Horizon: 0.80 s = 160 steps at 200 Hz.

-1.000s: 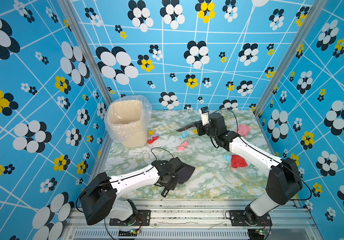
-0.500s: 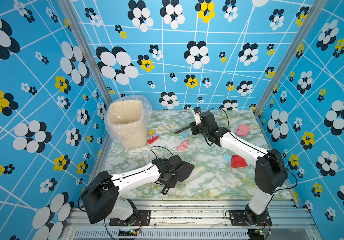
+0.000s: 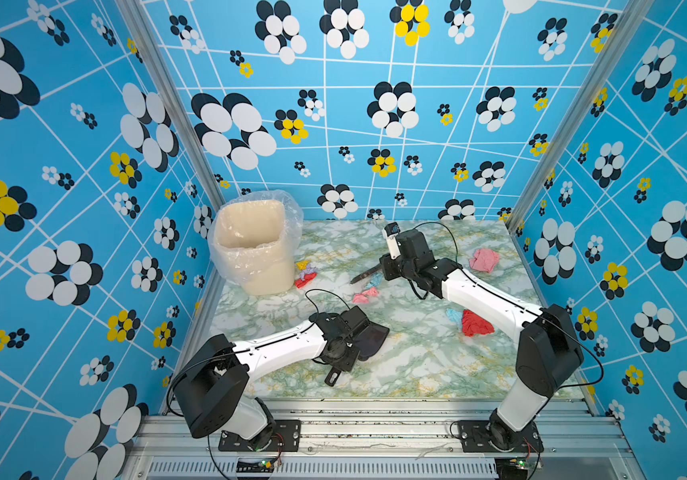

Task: Sweep away the paper scraps from the table
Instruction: 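Sweep pink and blue scraps with the right gripper's brush toward the dustpan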

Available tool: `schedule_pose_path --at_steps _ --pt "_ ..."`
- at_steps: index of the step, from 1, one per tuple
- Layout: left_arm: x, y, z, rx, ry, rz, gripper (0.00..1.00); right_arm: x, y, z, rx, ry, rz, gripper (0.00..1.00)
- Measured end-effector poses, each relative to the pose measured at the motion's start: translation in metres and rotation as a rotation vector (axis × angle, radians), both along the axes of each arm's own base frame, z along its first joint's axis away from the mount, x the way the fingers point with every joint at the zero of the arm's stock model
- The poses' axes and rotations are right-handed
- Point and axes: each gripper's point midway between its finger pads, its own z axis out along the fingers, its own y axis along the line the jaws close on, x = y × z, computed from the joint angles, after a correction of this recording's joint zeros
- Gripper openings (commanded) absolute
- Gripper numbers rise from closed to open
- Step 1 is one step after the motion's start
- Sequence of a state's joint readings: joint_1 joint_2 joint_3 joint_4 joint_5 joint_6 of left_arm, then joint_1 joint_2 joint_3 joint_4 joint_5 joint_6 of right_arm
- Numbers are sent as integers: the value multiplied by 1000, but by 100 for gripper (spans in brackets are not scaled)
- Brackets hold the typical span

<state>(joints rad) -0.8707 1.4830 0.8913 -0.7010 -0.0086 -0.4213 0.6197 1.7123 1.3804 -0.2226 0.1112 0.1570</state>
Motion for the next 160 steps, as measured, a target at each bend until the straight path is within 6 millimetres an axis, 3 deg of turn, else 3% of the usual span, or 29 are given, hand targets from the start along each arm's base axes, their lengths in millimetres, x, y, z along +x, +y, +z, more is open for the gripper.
schedule_pose_path --at_steps 33,74,89,128,160 --pt "2 -3 0 -11 -8 1 0 -23 -5 3 40 59 -23 0" --pt "2 -4 -6 -2 2 -8 0 -33 -15 11 60 72 -52 0" --pt "3 -4 -8 9 9 -20 0 -33 -21 23 60 56 -69 0" --pt "8 -11 -3 3 -1 -38 0 -20 -51 78 117 -46 -167 0" --pt "7 -12 -3 0 1 -43 0 -21 -72 89 132 -72 -261 0"
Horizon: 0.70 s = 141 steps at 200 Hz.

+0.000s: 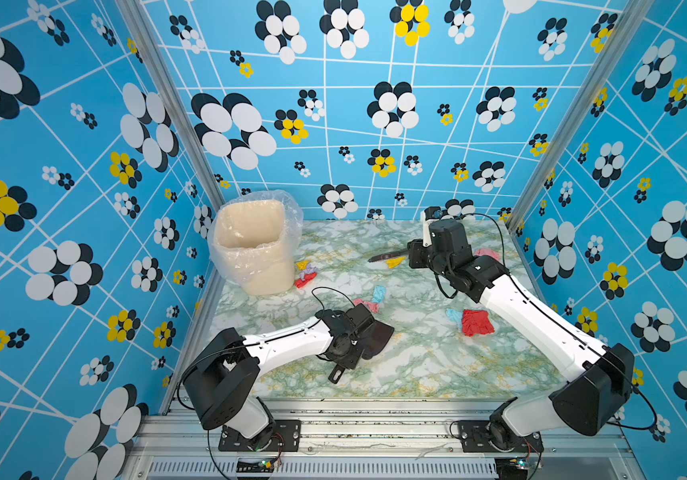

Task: Sweep away the paper scraps from the table
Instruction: 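Sweep pink and blue scraps with the right gripper's brush toward the dustpan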

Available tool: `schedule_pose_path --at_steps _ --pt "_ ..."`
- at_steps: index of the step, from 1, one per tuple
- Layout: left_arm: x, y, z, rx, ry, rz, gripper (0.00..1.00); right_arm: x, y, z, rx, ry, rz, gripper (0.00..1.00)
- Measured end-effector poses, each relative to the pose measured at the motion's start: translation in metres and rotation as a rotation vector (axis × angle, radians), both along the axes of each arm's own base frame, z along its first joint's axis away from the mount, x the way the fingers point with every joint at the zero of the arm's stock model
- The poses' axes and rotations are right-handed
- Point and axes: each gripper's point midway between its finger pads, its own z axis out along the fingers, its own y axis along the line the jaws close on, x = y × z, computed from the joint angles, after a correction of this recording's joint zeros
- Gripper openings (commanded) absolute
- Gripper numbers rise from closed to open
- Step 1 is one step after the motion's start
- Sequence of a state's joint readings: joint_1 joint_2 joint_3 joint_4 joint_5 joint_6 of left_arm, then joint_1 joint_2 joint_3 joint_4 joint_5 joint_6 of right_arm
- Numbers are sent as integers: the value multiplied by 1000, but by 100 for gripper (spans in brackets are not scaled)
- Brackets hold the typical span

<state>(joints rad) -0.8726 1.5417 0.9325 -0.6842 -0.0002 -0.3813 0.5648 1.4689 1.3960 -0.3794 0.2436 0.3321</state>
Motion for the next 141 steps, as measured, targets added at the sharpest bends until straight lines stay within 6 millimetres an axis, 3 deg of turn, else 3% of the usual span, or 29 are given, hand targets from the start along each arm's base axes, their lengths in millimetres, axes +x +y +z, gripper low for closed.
schedule_pose_path --at_steps 82,141 --pt "-6 -5 -7 12 13 -9 0 -22 -19 -82 -80 169 -46 0" --pt "-5 -10 -6 7 0 12 0 -30 -16 -83 -50 168 -18 0"
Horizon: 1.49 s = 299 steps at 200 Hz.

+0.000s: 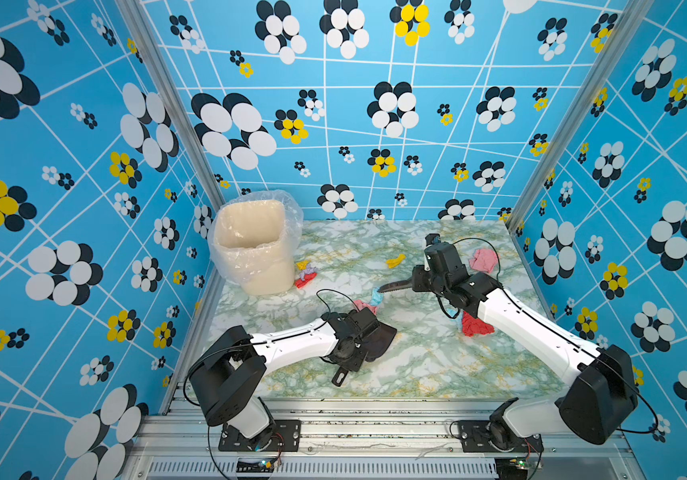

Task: Sweep away the paper scraps from the table
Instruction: 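Sweep pink and blue scraps with the right gripper's brush toward the dustpan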

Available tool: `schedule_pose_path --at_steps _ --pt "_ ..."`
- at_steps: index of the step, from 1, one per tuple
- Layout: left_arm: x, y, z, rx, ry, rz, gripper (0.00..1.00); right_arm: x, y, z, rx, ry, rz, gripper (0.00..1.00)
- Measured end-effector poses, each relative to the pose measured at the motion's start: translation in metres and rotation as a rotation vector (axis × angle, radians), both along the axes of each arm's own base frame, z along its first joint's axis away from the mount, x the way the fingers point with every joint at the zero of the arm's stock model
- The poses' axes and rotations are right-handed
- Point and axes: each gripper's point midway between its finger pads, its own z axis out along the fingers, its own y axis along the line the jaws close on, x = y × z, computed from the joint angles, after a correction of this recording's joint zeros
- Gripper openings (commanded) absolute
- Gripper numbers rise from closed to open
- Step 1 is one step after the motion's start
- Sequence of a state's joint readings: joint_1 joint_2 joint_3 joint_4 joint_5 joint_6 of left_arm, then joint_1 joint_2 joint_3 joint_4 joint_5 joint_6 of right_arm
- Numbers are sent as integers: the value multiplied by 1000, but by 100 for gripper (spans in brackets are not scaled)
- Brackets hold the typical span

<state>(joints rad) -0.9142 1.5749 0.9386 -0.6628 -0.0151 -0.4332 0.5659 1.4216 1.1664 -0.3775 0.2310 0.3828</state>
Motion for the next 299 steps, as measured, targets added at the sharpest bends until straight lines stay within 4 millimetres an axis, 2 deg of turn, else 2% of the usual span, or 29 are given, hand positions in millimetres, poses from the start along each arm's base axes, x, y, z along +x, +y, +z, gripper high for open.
schedule_pose_path --at_steps 31,85,135,172,189,221,254,275,299 --pt "0 -2 -3 -11 -6 14 0 -7 4 -9 -4 15 21 0" --pt "2 -3 -3 -18 -11 17 0 -35 16 -1 38 2 106 0" --pt "2 -3 -3 -18 -11 17 0 -64 12 7 45 17 191 0" --pt "2 -3 -3 -19 -11 17 0 -87 4 -6 33 29 249 0" --pt "1 -3 -4 -17 -9 17 0 -92 -3 -3 31 0 242 0" --pt "-3 -2 -4 -10 -4 9 0 -80 -10 23 25 -106 194 0" --pt "-7 1 0 -7 0 9 0 -55 -10 41 2 -163 139 0" --pt "-9 3 1 -2 5 15 0 -36 -10 39 -23 -174 104 0" --pt "-15 7 1 4 12 18 0 -21 -5 24 -57 -152 98 0"
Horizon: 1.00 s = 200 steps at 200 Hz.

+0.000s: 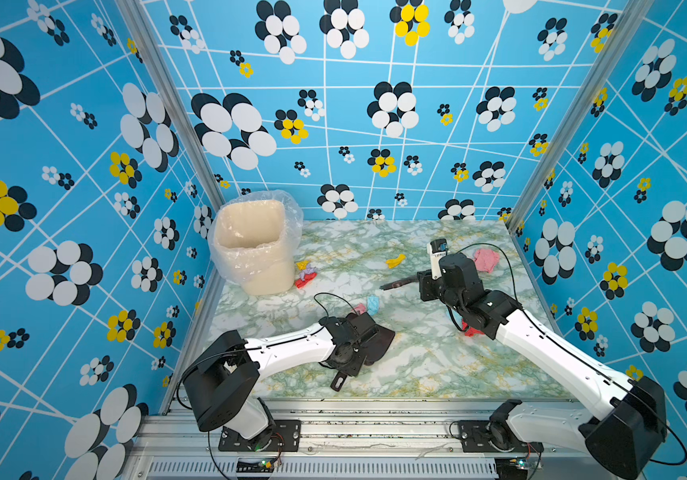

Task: Sweep away the paper scraps from the table
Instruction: 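Sweep pink and blue scraps with the right gripper's brush toward the dustpan, then brush the scraps onto the dustpan held low by the left gripper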

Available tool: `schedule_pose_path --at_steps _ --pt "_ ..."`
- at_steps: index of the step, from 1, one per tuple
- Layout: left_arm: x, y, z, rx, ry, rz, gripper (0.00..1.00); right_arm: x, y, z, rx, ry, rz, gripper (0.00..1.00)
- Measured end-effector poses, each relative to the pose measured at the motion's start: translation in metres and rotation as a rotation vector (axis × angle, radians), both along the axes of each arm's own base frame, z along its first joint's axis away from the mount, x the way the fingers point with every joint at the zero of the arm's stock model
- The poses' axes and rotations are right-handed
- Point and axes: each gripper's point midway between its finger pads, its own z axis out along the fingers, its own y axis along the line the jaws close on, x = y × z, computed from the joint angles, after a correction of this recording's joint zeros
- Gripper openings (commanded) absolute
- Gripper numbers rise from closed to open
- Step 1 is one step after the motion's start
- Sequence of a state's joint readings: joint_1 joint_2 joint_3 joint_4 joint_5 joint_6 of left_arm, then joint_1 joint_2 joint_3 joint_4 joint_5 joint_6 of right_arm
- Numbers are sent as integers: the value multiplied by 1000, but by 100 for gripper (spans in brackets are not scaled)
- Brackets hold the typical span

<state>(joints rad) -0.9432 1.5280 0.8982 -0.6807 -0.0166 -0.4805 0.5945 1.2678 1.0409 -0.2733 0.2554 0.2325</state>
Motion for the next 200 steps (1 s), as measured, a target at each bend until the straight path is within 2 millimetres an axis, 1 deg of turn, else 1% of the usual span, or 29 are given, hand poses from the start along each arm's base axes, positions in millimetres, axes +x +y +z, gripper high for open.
schedule_pose_path --at_steps 16,39,90,116,168,184,200 --pt "-2 2 0 3 3 7 0 5 4 -12 -24 24 10 0" --pt "-1 4 -1 7 0 12 0 7 10 -24 -32 54 33 0" --pt "-1 4 -1 8 -3 26 0 -1 24 -29 20 86 103 0" --pt "1 5 -1 15 -9 29 0 -21 21 -37 39 116 117 0" --pt "2 5 -11 46 7 28 0 -67 25 -17 90 151 178 0" --pt "2 5 -14 54 13 28 0 -78 24 -17 97 180 191 0" --pt "2 5 -14 55 13 28 0 -88 21 -22 91 222 203 0"
